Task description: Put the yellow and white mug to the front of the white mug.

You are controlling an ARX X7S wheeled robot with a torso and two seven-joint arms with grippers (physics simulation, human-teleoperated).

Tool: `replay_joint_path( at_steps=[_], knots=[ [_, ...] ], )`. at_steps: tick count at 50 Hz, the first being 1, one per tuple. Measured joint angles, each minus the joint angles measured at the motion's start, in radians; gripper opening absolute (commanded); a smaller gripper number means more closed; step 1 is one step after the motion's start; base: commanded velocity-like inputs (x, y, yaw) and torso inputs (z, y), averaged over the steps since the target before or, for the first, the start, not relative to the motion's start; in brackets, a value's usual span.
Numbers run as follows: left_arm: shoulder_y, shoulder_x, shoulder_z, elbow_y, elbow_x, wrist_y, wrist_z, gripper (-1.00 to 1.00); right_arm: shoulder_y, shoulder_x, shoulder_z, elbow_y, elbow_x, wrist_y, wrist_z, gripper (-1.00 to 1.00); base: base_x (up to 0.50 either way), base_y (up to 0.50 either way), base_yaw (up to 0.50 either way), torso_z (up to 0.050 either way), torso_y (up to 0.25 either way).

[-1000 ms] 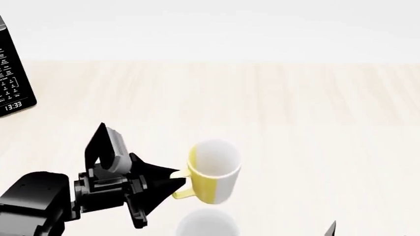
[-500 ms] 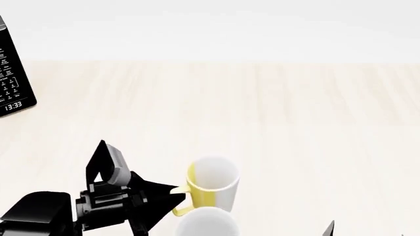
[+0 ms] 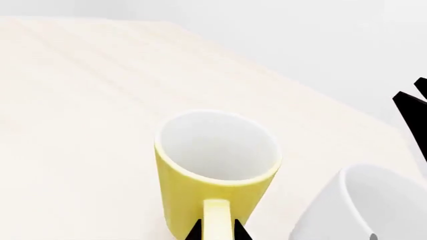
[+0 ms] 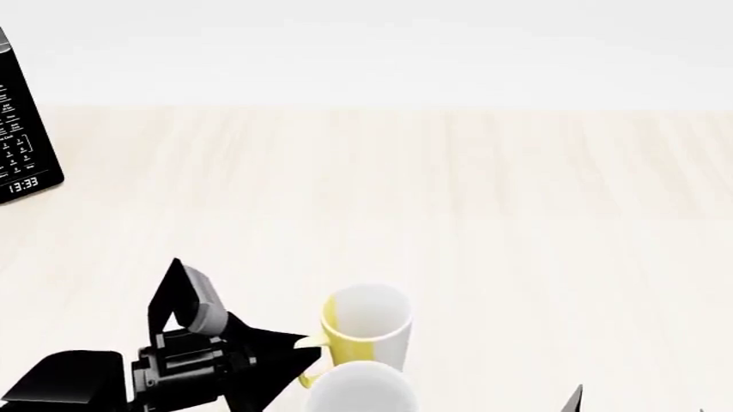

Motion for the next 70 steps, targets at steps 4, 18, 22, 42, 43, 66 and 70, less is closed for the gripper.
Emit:
replay_joint_path(
  at_steps=[4, 18, 22, 42, 43, 66, 70],
  knots=[
    [0.003, 0.001, -0.011, 0.001, 0.004, -0.002, 0.000, -1.00, 0.001, 0.001, -0.002, 0.001, 0.001, 0.000, 0.001, 1.00, 0.00, 0.00, 0.00, 0.000, 0.000],
    [0.011, 0.002, -0.025, 0.001, 0.021, -0.007, 0.008, 1.00, 0.003, 0.005, -0.008, 0.006, 0.004, 0.000, 0.003, 1.00, 0.00, 0.00, 0.00, 0.000, 0.000],
    [0.013, 0.003, -0.023, 0.000, 0.024, -0.008, 0.008, 1.00, 0.003, 0.006, -0.009, 0.006, 0.005, 0.000, 0.004, 1.00, 0.00, 0.00, 0.00, 0.000, 0.000],
    [0.015, 0.001, -0.034, -0.002, 0.023, -0.006, 0.016, 1.00, 0.005, 0.011, -0.014, 0.010, 0.010, -0.001, 0.009, 1.00, 0.00, 0.00, 0.00, 0.000, 0.000],
    [0.015, 0.001, -0.035, -0.002, 0.023, -0.006, 0.018, 1.00, 0.005, 0.012, -0.014, 0.010, 0.010, -0.001, 0.009, 1.00, 0.00, 0.00, 0.00, 0.000, 0.000],
    [0.015, -0.009, -0.091, -0.002, 0.011, 0.001, 0.111, 1.00, 0.009, 0.017, -0.024, 0.017, 0.013, -0.001, 0.014, 1.00, 0.00, 0.00, 0.00, 0.000, 0.000],
    [0.015, -0.011, -0.100, -0.002, 0.010, 0.003, 0.128, 1.00, 0.010, 0.018, -0.026, 0.018, 0.014, -0.001, 0.015, 1.00, 0.00, 0.00, 0.00, 0.000, 0.000]
  ],
)
